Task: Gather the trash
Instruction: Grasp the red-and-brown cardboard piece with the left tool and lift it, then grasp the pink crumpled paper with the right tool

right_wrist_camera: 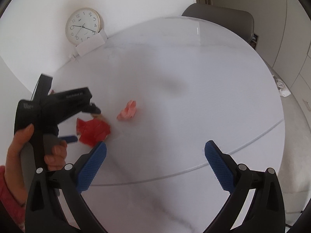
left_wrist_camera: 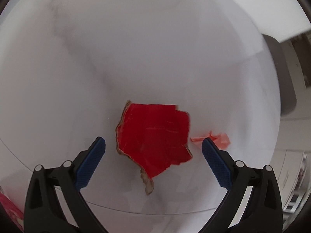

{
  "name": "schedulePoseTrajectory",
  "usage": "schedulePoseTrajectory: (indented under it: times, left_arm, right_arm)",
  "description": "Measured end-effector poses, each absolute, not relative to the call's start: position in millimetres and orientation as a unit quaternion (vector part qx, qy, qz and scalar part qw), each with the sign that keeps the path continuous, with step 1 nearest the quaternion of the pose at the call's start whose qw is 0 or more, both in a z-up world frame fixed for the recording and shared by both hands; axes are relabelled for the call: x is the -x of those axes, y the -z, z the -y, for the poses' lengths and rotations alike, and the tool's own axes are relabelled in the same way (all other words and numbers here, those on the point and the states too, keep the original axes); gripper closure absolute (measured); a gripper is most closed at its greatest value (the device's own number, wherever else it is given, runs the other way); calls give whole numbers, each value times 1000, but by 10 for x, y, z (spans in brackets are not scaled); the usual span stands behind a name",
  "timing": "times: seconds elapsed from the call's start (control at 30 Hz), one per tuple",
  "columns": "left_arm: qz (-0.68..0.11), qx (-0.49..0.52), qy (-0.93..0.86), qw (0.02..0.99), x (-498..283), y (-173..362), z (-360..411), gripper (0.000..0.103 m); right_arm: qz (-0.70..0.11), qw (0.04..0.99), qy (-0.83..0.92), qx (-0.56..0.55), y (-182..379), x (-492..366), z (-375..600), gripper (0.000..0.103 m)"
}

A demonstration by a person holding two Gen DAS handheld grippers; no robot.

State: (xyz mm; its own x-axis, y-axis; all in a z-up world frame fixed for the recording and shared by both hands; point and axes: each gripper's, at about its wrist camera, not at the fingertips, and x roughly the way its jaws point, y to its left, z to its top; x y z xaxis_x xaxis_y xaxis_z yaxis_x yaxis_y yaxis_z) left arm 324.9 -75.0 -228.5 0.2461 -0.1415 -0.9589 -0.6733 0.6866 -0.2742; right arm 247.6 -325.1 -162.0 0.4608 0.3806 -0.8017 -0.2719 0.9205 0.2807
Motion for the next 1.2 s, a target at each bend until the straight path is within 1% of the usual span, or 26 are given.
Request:
schedulePoseTrajectory:
  times: [0.07, 0.13, 0.2, 0.27, 0.37, 0.43, 0.5, 0.53, 0.6, 0.7, 0.8, 0.87, 0.9, 1.0, 1.07, 1.17, 1.2]
  left_arm:
    - [-591, 354, -196, 698, -3257, 2350, 753, 8]
    - [-592, 362, -202, 692, -3260, 2387, 770, 10]
    - [-594, 362, -204, 689, -3270, 2416, 806, 18]
    - [-597, 359, -205, 687, -3277, 2437, 837, 20]
    - [-592, 352, -216, 692, -3269, 2421, 878, 26]
    - [-591, 343, -215, 698, -3276, 2406, 911, 31]
    - [-591, 333, -204, 706, -3277, 2384, 946, 41]
    - [-591, 331, -197, 709, -3278, 2378, 959, 43]
    - [-589, 334, -183, 713, -3269, 2369, 974, 52]
    - [-585, 334, -164, 721, -3239, 2341, 975, 57]
    - [-580, 316, -142, 737, -3315, 2256, 793, 62]
    - [-574, 296, -134, 752, -3346, 2211, 756, 63]
    - [-570, 283, -128, 760, -3335, 2178, 740, 64]
    - [-562, 251, -116, 780, -3285, 2095, 668, 64]
    - [-560, 237, -104, 787, -3227, 2050, 606, 64]
    - [-548, 214, -91, 803, -3137, 1975, 568, 64]
    - [-545, 204, -90, 808, -3109, 1990, 608, 65]
  right_arm:
    - [-485, 850, -195, -56, 1659, -2532, 3258, 3]
    - [-489, 847, -200, -54, 1700, -2619, 3235, 3]
    - [-492, 845, -202, -54, 1734, -2677, 3226, 3]
    - [-495, 843, -205, -55, 1762, -2712, 3221, 3]
    - [-498, 840, -209, -51, 1781, -2760, 3191, 3]
    - [-498, 840, -212, -45, 1797, -2777, 3172, 3]
    - [-498, 839, -216, -39, 1808, -2811, 3136, 3]
    - [-499, 838, -217, -36, 1814, -2825, 3117, 3]
    - [-501, 836, -222, -30, 1826, -2859, 3058, 3]
    - [-507, 831, -230, -18, 1863, -2950, 2930, 3]
    - [-517, 823, -234, -14, 1945, -3067, 2773, 3]
    - [-528, 814, -241, -21, 2018, -3164, 2646, 7]
    - [-533, 809, -246, -24, 2046, -3200, 2596, 12]
    - [-542, 801, -252, -15, 2122, -3291, 2389, 15]
    - [-546, 800, -251, 2, 2162, -3312, 2273, 21]
    - [-550, 797, -248, 30, 2218, -3315, 2122, 32]
    - [-548, 798, -247, 47, 2226, -3303, 2068, 41]
